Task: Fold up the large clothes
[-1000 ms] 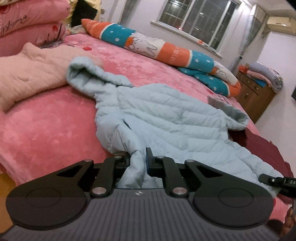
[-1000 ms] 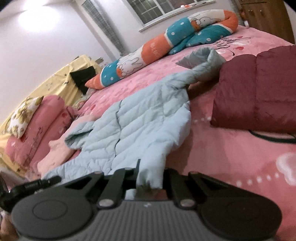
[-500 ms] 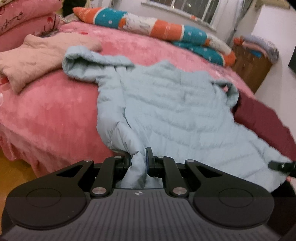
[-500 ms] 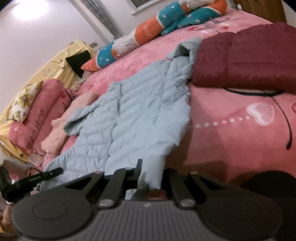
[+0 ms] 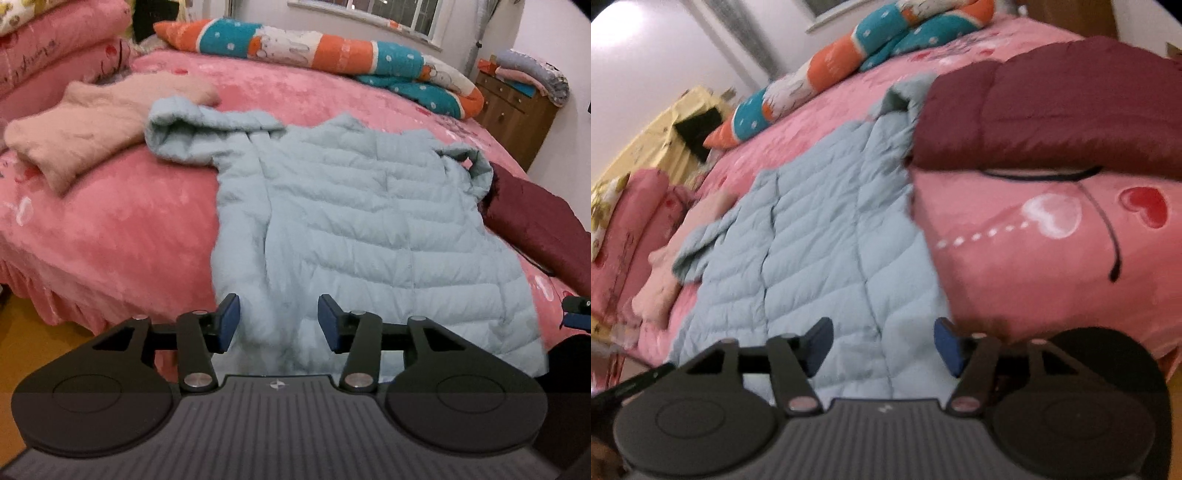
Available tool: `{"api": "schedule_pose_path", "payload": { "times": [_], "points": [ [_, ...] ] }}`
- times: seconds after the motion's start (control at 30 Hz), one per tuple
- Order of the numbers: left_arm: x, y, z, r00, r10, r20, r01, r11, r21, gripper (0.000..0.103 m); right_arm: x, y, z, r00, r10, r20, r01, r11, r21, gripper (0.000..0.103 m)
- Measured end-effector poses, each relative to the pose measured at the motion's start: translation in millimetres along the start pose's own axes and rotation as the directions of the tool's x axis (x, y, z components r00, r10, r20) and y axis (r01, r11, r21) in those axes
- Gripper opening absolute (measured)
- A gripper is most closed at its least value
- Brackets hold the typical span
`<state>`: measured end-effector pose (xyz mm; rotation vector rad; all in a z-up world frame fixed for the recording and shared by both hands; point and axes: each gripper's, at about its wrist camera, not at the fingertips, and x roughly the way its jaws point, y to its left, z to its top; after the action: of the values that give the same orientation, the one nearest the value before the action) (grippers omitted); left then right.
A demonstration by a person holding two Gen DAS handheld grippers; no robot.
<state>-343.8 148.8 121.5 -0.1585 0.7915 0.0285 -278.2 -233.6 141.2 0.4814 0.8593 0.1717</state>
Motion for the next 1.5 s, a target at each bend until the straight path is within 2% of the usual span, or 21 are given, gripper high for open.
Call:
{"api": "schedule_pose_path", "payload": {
  "times": [0.2,0.37,0.53,0.73,0.9,1.03,1.13,1.27,1.4,1.5],
  "points": [
    [-10,-1,22,0.996,0.022,0.082,-0.024,0.999,0.023,0.065,3,-2,7,0.998,0.019,0.06,-0.02,0.999,0.028,0.074],
    [4,6,50,0.99,0.058,0.132,-0.061,0.998,0.021,0.069,22,10,18,0.994,0.067,0.084,-0.068,0.998,0.009,0.078],
    [41,12,85,0.985,0.091,0.148,-0.094,0.995,0.014,0.071,56,31,33,0.992,0.082,0.097,-0.078,0.996,-0.041,0.08],
    [91,16,123,0.984,0.088,0.156,-0.089,0.996,0.0,0.071,102,56,57,0.981,0.112,0.157,-0.091,0.987,-0.136,0.082],
    [129,12,146,0.987,0.066,0.144,-0.072,0.997,0.035,0.071,137,67,72,0.972,0.106,0.209,-0.056,0.972,-0.23,0.082],
    [160,1,162,0.987,0.062,0.149,-0.079,0.991,0.107,0.071,160,64,82,0.968,0.109,0.226,-0.048,0.965,-0.257,0.084],
    [187,-10,177,0.985,0.085,0.153,-0.115,0.973,0.198,0.072,175,57,90,0.97,0.102,0.219,-0.053,0.974,-0.221,0.084],
    [217,-19,189,0.986,0.094,0.138,-0.128,0.955,0.266,0.072,188,53,95,0.973,0.096,0.208,-0.051,0.976,-0.213,0.085],
    [248,-23,198,0.989,0.109,0.096,-0.136,0.932,0.336,0.072,195,53,98,0.973,0.099,0.21,-0.048,0.97,-0.238,0.085],
    [263,-23,199,0.997,0.074,0.021,-0.077,0.919,0.386,0.071,200,51,102,0.974,0.114,0.198,-0.068,0.971,-0.228,0.086]
  ]
}}
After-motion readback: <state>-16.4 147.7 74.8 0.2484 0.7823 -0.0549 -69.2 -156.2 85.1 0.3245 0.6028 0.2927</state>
